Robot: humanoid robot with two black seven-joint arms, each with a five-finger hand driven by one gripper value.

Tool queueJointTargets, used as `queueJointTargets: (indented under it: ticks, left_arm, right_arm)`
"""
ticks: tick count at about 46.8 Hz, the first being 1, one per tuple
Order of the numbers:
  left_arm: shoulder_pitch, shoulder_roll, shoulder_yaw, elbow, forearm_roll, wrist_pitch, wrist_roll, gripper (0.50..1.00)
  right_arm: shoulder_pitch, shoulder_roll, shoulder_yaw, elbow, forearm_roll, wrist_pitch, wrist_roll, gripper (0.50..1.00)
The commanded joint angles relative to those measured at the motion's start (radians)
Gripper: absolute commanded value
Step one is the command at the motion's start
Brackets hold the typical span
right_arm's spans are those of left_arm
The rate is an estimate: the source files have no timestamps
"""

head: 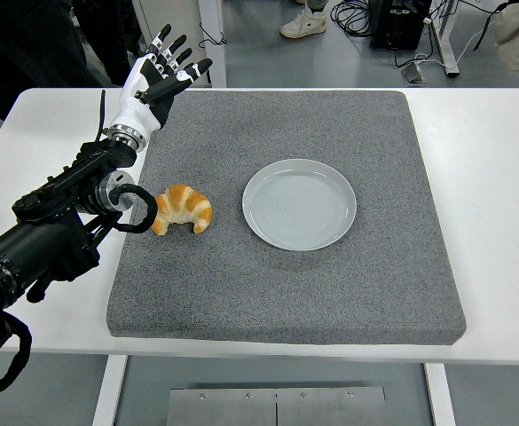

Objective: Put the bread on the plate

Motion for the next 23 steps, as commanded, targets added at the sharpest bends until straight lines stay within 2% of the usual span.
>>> queueJointTargets:
  ticks: [1,23]
  left_arm:
    - [0.000,-0.003,0.000,0.000,0.000,0.000,0.000,0.961]
    - [0.011,-0.008,-0.006,0.000,-0.005,0.002,0.000,0.961]
  right_arm:
    - [0.000,0.000,0.000,0.000,0.000,0.000,0.000,1.000]
    - [0.000,0.000,-0.002,0.000,0.000,0.002,0.000,1.000]
